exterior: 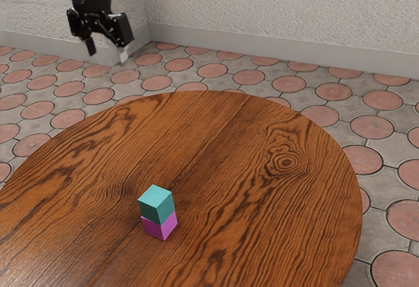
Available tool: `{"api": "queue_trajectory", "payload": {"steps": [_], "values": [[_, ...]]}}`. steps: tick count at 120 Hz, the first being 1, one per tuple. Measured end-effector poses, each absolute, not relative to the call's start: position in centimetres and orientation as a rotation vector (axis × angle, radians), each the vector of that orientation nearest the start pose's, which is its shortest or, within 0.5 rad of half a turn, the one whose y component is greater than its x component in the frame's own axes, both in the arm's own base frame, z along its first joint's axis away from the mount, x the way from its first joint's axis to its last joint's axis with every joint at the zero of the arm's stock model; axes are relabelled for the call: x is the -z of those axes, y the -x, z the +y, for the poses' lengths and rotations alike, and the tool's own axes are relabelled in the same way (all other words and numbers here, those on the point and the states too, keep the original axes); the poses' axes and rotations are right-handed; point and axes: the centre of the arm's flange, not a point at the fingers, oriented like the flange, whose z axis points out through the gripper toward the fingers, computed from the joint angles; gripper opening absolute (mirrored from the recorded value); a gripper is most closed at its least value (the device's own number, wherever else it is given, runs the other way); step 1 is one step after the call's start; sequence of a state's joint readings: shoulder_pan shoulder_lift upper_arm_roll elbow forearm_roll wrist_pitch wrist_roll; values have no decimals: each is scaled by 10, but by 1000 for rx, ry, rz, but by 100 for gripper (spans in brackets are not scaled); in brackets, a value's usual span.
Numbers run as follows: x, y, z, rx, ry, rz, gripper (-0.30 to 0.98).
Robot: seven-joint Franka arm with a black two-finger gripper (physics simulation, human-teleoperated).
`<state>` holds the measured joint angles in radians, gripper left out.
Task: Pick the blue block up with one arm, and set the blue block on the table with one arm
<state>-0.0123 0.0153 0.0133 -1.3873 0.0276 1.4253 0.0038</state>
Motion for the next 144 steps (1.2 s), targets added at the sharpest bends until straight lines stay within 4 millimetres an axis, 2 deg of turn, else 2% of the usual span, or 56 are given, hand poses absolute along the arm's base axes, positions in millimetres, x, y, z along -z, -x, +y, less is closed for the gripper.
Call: {"api": "queue_trajectory", "payload": {"steps": [24,26,31,36,44,54,66,82,90,95,104,122,138,144], "values": [[-688,-536,13,-42,3107,-24,69],[-701,-533,14,-6,3107,-26,69],[-753,-520,16,144,3103,-34,69],[-777,-511,18,206,3101,-40,69],[-790,-504,21,228,3105,-47,69],[-786,-506,23,196,3115,-49,69],[-767,-523,14,135,3125,-14,69],[-742,-547,-30,100,3134,126,69],[-696,-561,-50,23,3128,183,69],[-670,-558,-58,-24,3121,205,69],[-642,-542,-67,-53,3114,231,69],[-571,-517,-84,-69,3090,286,69],[-509,-508,-81,-99,3097,273,69],[-487,-504,-86,-115,3097,286,69]]}}
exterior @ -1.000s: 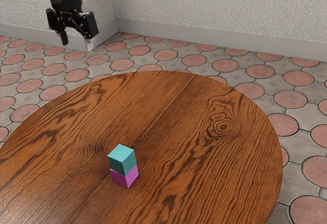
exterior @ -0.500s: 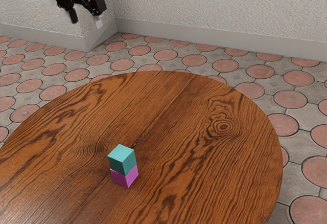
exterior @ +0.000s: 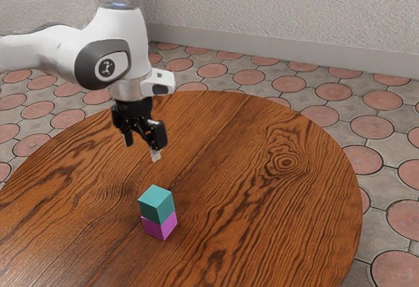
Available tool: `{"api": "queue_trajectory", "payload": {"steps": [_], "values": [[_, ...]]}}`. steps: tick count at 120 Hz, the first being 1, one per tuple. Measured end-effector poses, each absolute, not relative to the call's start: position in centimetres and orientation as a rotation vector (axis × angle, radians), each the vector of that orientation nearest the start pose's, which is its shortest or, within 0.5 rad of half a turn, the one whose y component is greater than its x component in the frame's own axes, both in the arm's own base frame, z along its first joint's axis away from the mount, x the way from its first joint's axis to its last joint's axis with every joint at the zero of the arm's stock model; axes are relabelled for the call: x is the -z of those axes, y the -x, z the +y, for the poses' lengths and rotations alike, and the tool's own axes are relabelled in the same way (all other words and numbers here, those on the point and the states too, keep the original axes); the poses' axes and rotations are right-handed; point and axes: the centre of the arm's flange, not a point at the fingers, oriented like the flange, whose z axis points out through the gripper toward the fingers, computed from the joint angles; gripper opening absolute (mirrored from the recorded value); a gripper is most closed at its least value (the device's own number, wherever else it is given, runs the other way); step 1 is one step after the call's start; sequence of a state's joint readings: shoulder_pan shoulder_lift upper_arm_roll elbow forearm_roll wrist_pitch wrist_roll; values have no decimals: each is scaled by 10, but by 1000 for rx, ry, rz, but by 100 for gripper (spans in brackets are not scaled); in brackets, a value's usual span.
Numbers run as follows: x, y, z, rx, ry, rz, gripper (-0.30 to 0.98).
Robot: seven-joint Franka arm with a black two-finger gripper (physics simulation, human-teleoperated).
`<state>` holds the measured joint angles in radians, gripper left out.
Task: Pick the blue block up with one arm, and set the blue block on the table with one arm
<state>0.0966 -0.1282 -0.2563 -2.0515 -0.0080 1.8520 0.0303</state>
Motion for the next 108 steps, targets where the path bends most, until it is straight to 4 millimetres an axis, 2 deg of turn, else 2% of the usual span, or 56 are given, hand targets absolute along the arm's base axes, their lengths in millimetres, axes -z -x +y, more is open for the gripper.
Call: {"api": "queue_trajectory", "payload": {"steps": [17,44,61,93,108], "values": [[-452,-497,-105,-68,3093,346,69],[-413,-482,-96,-1,3089,330,69],[-396,-479,-90,14,3102,311,69],[-368,-488,-84,13,3133,290,69],[-364,-492,-78,24,3136,273,69]]}}
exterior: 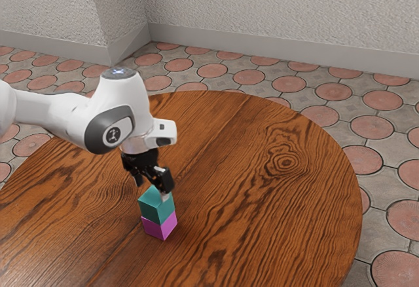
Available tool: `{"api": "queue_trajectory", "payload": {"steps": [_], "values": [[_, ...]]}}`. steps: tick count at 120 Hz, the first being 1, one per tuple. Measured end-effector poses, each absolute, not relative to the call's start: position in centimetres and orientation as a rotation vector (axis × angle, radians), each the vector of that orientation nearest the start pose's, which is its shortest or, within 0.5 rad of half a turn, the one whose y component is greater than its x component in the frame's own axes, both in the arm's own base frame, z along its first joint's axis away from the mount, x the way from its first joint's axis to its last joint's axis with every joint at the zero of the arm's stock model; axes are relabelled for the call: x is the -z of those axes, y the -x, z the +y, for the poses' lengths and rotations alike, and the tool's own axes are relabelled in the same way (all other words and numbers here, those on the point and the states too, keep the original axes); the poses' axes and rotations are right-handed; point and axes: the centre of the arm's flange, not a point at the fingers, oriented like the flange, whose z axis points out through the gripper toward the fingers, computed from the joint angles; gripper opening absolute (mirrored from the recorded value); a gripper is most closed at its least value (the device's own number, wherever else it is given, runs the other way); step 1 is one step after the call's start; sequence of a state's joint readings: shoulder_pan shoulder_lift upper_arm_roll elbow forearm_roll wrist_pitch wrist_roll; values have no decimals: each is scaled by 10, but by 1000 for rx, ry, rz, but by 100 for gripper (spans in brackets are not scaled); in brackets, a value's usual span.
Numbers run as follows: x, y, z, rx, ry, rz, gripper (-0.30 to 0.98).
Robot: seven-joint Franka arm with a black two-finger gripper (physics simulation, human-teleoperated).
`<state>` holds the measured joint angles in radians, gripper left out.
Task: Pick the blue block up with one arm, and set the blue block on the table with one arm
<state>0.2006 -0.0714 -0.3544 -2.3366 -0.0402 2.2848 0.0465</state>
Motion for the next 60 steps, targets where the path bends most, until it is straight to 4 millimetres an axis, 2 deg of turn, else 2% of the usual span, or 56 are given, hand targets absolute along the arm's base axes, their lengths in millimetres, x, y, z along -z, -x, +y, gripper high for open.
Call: {"api": "queue_trajectory", "payload": {"steps": [18,41,60], "values": [[-353,-494,-80,9,3145,281,69],[-329,-499,-83,-53,3161,294,69],[-326,-501,-80,-57,3162,292,69]]}}
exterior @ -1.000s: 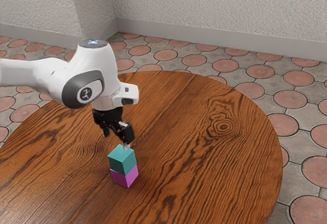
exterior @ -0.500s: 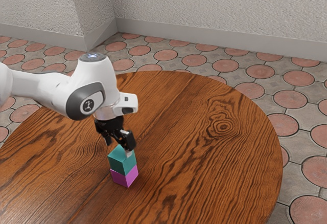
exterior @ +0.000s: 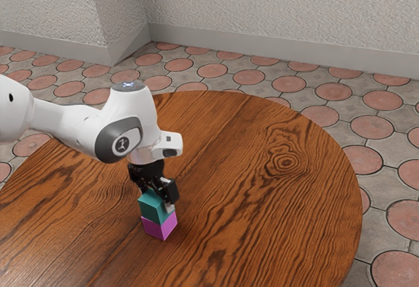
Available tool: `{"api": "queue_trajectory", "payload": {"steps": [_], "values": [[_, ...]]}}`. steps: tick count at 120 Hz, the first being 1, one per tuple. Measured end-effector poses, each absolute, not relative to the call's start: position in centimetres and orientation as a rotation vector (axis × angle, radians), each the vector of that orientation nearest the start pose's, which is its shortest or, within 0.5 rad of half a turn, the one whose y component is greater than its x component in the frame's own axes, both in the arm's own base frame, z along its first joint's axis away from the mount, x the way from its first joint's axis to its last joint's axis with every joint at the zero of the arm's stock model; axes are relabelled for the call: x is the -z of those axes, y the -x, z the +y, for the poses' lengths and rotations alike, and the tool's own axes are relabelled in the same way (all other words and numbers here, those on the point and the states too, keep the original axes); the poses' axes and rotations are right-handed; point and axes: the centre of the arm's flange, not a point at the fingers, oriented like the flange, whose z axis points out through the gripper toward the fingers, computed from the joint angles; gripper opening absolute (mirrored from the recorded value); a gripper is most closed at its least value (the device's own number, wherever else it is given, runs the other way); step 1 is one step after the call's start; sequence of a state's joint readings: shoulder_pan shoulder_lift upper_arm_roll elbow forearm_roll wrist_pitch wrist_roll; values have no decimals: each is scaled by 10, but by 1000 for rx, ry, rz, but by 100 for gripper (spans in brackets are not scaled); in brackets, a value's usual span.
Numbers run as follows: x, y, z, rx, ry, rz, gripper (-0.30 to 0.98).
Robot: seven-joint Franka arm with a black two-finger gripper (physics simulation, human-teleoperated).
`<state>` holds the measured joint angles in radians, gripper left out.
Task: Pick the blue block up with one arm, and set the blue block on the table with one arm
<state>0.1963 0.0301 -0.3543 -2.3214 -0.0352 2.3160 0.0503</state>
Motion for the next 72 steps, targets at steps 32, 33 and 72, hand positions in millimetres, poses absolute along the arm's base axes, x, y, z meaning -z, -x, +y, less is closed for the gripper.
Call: {"api": "queue_trajectory", "payload": {"steps": [32,33,72], "values": [[-325,-501,-77,-56,3163,285,53],[-325,-501,-77,-56,3163,285,52],[-346,-514,-88,20,3157,308,36]]}}
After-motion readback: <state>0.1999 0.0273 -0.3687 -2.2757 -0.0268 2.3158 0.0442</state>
